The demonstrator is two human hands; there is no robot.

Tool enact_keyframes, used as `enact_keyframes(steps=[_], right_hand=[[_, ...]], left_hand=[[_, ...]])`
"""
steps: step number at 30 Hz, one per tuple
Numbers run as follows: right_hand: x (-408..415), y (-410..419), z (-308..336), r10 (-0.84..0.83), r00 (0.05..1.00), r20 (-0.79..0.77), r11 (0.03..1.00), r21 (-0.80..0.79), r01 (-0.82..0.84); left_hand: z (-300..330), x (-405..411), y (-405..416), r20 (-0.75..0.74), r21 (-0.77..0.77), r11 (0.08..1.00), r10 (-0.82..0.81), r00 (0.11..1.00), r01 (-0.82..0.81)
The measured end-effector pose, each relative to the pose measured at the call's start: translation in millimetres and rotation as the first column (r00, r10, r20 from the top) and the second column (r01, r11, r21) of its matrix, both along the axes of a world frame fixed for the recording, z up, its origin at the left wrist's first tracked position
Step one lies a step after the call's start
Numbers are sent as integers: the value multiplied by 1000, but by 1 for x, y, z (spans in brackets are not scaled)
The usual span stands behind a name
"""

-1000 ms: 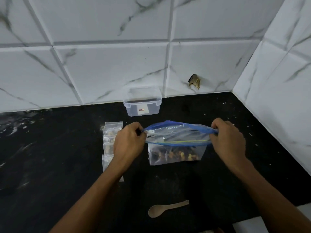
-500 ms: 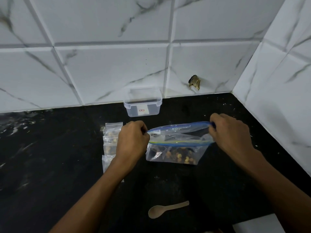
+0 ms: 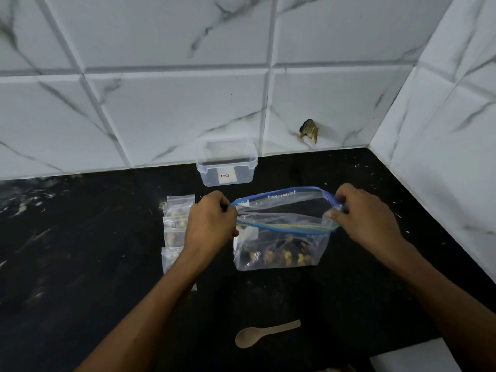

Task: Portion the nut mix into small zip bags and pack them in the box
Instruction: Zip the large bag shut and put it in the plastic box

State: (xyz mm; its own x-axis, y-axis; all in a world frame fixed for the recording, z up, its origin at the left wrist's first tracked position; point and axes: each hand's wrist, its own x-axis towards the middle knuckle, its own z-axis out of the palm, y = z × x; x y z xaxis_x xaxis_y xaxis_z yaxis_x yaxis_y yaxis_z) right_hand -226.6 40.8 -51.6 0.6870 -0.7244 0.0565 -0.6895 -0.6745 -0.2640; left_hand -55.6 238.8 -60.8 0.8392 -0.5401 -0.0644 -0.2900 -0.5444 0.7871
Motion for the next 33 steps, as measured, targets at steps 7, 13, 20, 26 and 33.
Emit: enact_keyframes(steps=[7,13,20,26,33], right_hand=[[-2,-12,15,-406,872,276,782,598,175],[-2,-13,32,-398,861,317,780,611,137],[3,-12,33,-205,935,288,916,394,80],[10,26,47,181,958,221,974,-172,-145],[80,71,28,619,786,5,769,-208,-604]], left_hand=[[-2,7,6,179,87,995,29,983,-45],[11,15,6,3,76,997,19,1000,-19],[11,18,2,30,85,995,-49,998,46],[12,22,3,-297,-159,987,-48,954,0],[13,18,-3,-134,-310,941,-181,974,133]])
